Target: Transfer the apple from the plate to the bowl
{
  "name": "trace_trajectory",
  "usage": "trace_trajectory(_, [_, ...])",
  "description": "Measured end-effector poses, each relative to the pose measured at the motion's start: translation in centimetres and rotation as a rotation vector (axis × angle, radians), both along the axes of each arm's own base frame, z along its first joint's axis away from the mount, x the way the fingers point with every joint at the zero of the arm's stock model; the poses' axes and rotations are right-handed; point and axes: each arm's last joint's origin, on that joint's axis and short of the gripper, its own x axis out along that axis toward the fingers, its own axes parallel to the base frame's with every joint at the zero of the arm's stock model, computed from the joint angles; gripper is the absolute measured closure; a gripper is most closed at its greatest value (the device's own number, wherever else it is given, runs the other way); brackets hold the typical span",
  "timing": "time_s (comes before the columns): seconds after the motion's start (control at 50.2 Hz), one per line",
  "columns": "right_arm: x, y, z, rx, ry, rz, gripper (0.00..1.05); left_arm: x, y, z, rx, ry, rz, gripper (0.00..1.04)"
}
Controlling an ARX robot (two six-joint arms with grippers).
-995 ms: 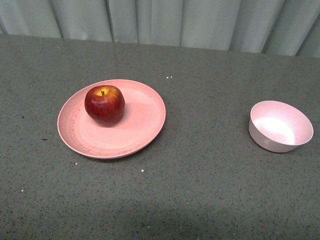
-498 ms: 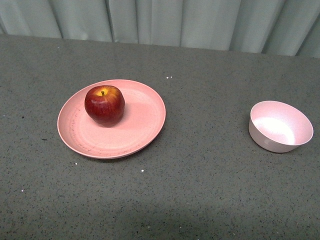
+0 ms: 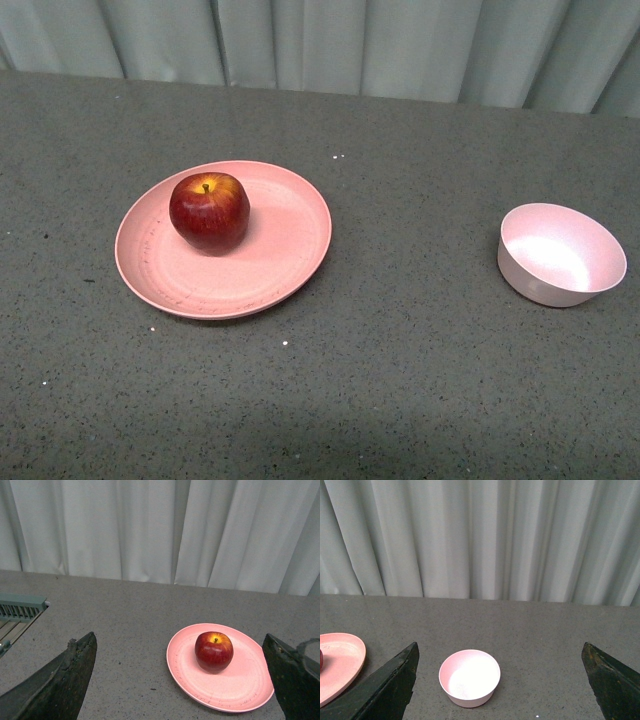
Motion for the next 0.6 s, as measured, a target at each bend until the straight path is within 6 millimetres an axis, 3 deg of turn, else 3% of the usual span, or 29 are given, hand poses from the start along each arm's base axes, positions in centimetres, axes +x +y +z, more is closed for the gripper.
trace_trajectory(0.259, [0.0,0.0,0.0,0.0,0.0,0.0,0.09,0.0,0.0,0.0,0.0,0.0,0.0,0.07])
trace_trajectory(0.418, [0.5,0.1,-0.6,-0.007,0.187,0.027,0.09,0.0,0.0,0.0,0.0,0.0,0.0,0.07])
trace_trajectory(0.518, [2.3,0.2,0.0,-0.008,0.23,0.055,0.09,0.0,0.0,0.0,0.0,0.0,0.0,0.07])
trace_trajectory(0.597, [4.9,0.4,0.6,-0.028,0.262,0.098,0.09,0.0,0.0,0.0,0.0,0.0,0.0,0.07])
